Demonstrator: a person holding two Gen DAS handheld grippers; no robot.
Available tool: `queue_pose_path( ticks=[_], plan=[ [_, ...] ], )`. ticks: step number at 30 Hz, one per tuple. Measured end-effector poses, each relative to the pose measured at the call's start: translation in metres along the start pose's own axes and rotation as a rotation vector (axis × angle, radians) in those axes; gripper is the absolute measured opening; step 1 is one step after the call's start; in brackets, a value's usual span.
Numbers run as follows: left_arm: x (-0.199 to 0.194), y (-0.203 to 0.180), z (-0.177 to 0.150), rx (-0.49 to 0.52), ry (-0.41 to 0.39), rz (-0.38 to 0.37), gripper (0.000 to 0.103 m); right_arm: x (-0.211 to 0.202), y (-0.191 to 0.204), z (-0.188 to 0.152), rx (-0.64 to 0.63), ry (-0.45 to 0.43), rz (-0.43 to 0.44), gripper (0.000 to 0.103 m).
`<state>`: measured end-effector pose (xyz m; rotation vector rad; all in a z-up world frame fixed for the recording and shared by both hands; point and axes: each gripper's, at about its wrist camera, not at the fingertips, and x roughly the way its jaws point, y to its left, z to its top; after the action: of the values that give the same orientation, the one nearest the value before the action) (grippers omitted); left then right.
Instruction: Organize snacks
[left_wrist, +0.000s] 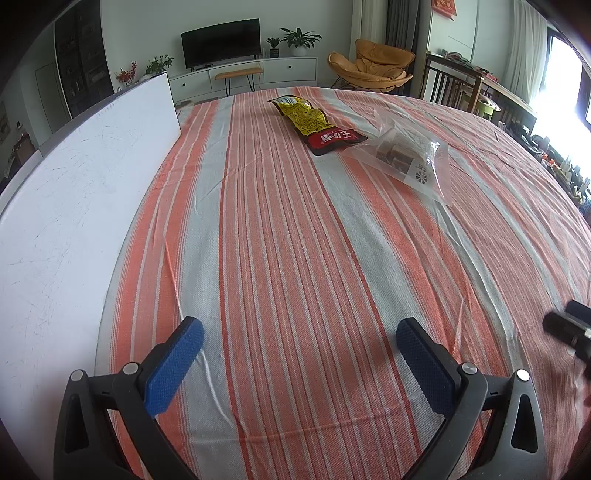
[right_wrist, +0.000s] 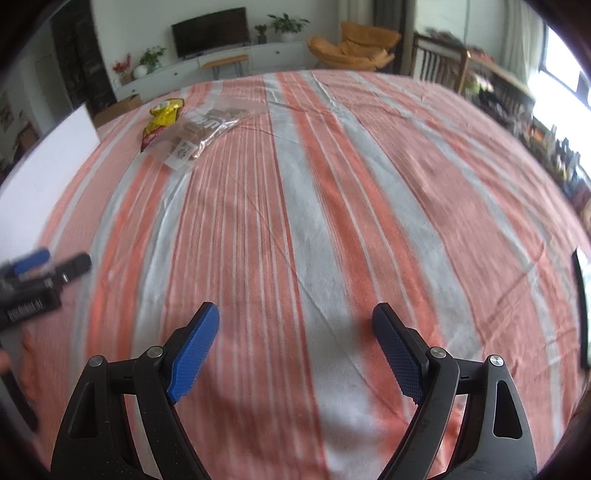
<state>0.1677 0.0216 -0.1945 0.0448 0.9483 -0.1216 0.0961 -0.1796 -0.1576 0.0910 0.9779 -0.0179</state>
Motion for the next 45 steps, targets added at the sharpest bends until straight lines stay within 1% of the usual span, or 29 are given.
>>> queue_pose_path(
  ticks=[2, 4, 5, 7, 8, 10, 11, 12, 13, 14, 15, 16, 17, 18, 19, 20, 21, 24, 25, 26, 30, 31, 33, 34, 35, 37, 40, 43, 45],
  plan=[
    [0.0, 0.0, 0.0, 0.0, 0.0, 0.0, 0.103, 0.004, 0.0, 0.019, 0.095, 0.021, 0.146, 0.087],
    [0.0, 0.0, 0.0, 0.0, 0.0, 0.0, 0.103, 0.015, 0.011, 0.048, 0.135, 0.039, 0.229, 0.087],
    [0.0, 0.0, 0.0, 0.0, 0.0, 0.0, 0.103, 0.023, 0.019, 0.068, 0.146, 0.037, 0.256, 0.087],
    [0.0, 0.0, 0.0, 0.0, 0.0, 0.0, 0.103, 0.042, 0.035, 0.104, 0.164, 0.04, 0.28, 0.087],
    [0.0, 0.0, 0.0, 0.0, 0.0, 0.0, 0.103, 0.058, 0.044, 0.125, 0.185, 0.065, 0.28, 0.087],
    [0.0, 0.0, 0.0, 0.0, 0.0, 0.0, 0.103, 0.084, 0.06, 0.152, 0.229, 0.111, 0.29, 0.086],
    [0.0, 0.0, 0.0, 0.0, 0.0, 0.0, 0.103, 0.1, 0.07, 0.164, 0.235, 0.147, 0.272, 0.087],
    [0.0, 0.0, 0.0, 0.0, 0.0, 0.0, 0.103, 0.114, 0.078, 0.172, 0.234, 0.184, 0.205, 0.088],
    [-0.001, -0.001, 0.0, -0.001, 0.0, 0.0, 0.103, 0.118, 0.083, 0.174, 0.217, 0.168, 0.168, 0.086],
    [-0.001, -0.001, -0.001, -0.001, 0.0, 0.001, 0.103, 0.12, 0.092, 0.179, 0.177, 0.13, 0.128, 0.086],
    [-0.001, -0.001, -0.001, -0.001, 0.0, 0.001, 0.103, 0.124, 0.098, 0.179, 0.133, 0.123, 0.099, 0.087],
    [-0.001, -0.001, -0.001, -0.001, 0.0, 0.001, 0.103, 0.126, 0.104, 0.177, 0.078, 0.106, 0.073, 0.084],
    [-0.001, -0.001, -0.001, -0.001, 0.0, 0.001, 0.103, 0.125, 0.107, 0.172, 0.027, 0.09, 0.054, 0.082],
    [-0.001, -0.001, -0.001, -0.002, 0.0, 0.001, 0.103, 0.122, 0.107, 0.167, 0.0, 0.074, 0.055, 0.078],
    [-0.001, -0.001, -0.001, -0.002, 0.0, 0.002, 0.103, 0.117, 0.104, 0.16, -0.029, 0.053, 0.06, 0.065],
    [-0.001, -0.001, -0.001, -0.002, 0.0, 0.002, 0.103, 0.112, 0.1, 0.155, -0.042, 0.043, 0.068, 0.048],
    [-0.002, -0.002, -0.001, -0.002, 0.0, 0.002, 0.103, 0.106, 0.092, 0.148, -0.049, 0.04, 0.071, 0.038],
    [-0.002, -0.002, -0.001, -0.002, 0.0, 0.002, 0.103, 0.087, 0.058, 0.123, -0.068, 0.027, 0.061, 0.011],
    [-0.002, -0.002, -0.001, -0.002, 0.0, 0.002, 0.103, 0.083, 0.049, 0.116, -0.077, 0.023, 0.041, 0.007],
    [-0.001, -0.002, -0.001, -0.002, 0.0, 0.002, 0.103, 0.076, 0.039, 0.109, -0.084, 0.019, 0.021, 0.007],
    [-0.001, -0.002, -0.001, -0.002, 0.0, 0.002, 0.103, 0.051, -0.008, 0.076, -0.041, 0.0, 0.009, 0.007],
    [-0.002, -0.002, -0.001, -0.002, 0.0, 0.002, 0.103, 0.048, -0.015, 0.073, -0.031, -0.006, 0.001, 0.009],
    [-0.002, -0.002, -0.001, -0.002, 0.0, 0.002, 0.103, 0.037, -0.028, 0.062, 0.007, -0.03, 0.004, 0.03],
    [-0.002, -0.002, -0.001, -0.002, 0.0, 0.002, 0.103, 0.031, -0.034, 0.055, 0.032, -0.043, 0.013, 0.059],
    [-0.001, -0.002, -0.001, -0.002, 0.0, 0.002, 0.103, 0.026, -0.038, 0.047, 0.056, -0.053, 0.013, 0.076],
    [-0.002, -0.002, -0.001, -0.002, 0.0, 0.002, 0.103, 0.022, -0.037, 0.038, 0.074, -0.073, 0.002, 0.076],
    [-0.002, -0.002, -0.001, -0.002, 0.0, 0.002, 0.103, 0.024, -0.026, 0.034, 0.029, -0.094, -0.046, 0.076],
    [-0.002, -0.002, -0.001, -0.002, 0.0, 0.002, 0.103, 0.033, -0.019, 0.038, -0.014, -0.08, -0.089, 0.08],
    [-0.002, -0.002, -0.001, -0.002, 0.0, 0.002, 0.103, 0.033, -0.02, 0.039, -0.013, -0.078, -0.087, 0.081]
  ],
)
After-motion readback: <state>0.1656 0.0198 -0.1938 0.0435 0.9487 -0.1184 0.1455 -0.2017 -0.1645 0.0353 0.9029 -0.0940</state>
